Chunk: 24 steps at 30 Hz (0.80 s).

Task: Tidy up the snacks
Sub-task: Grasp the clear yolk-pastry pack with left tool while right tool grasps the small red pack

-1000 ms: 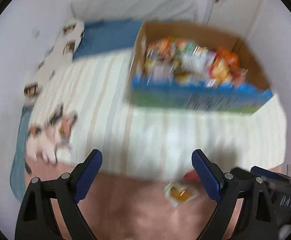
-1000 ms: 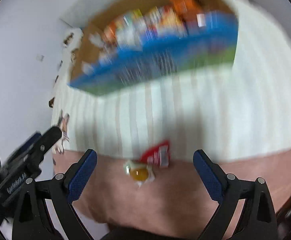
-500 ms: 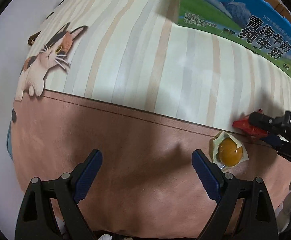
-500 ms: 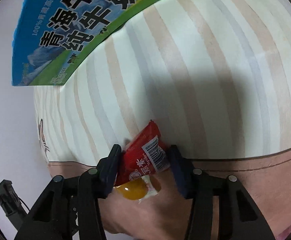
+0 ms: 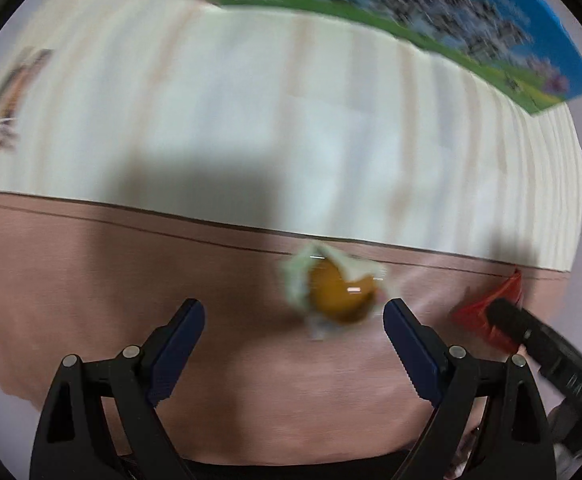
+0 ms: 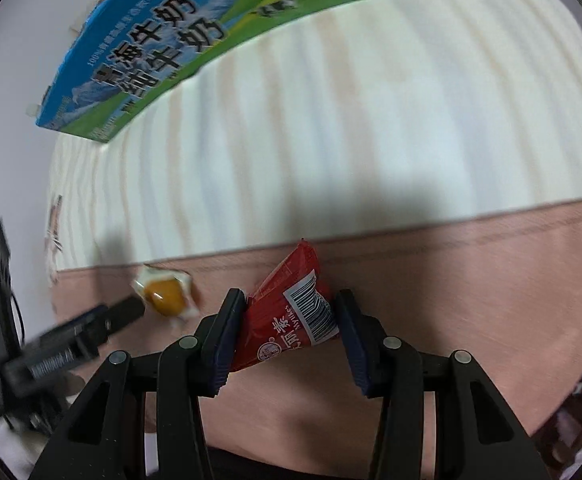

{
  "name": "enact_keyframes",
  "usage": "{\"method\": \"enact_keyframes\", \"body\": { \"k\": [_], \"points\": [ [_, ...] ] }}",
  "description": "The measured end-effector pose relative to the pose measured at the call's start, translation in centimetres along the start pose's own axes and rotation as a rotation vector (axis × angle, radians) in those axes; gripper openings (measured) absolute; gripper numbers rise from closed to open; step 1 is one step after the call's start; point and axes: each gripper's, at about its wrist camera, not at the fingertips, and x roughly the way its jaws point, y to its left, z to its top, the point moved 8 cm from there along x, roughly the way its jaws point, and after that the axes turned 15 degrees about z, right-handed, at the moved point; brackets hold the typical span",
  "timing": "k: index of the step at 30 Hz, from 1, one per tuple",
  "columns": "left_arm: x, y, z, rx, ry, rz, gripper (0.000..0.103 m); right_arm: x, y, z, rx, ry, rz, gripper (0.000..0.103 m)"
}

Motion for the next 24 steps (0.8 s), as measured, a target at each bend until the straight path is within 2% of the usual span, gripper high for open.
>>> {"method": "enact_keyframes", "body": {
  "k": [4,6,9,10,13,18,24],
  "points": [
    [2.3,-3.0,0.2,0.030,0.064,-0.030,0.092,0.1,-1.7,-0.8,0.057,-0.002,0.034,0.052],
    [3.1,-3.4,0.5,0.015,0.057,-0.022,0.091,0.2,-2.0,-0.7,0.089,-0.018,0.055,0.054],
    [3.6,-3.2,0.3,-0.012,0.023,0.001,0.076,0.5,-2.3,-0.5,0.134,-0.030,0.087,0.060],
    [3.6,-3.0,0.1,-0.011,0.011,0.018,0.067,0.3,-2.6,-0.4,0.147,-0.032,0.098,0.065],
    [3.3,-2.8,-0.6,0.000,-0.015,0.031,0.055,1.2,-2.3,-0.3,0.177,-0.035,0.117,0.073],
    [3.4,-1.7,-3.3,0.013,-0.008,0.066,0.054,2.1,-1.4,-0.5,0.121,-0.020,0.060,0.073],
    [4.9,-3.3,-4.5,0.021,-0.020,0.098,0.059,3.6,-0.1,-1.3,0.002,0.016,-0.045,0.071]
  ]
}}
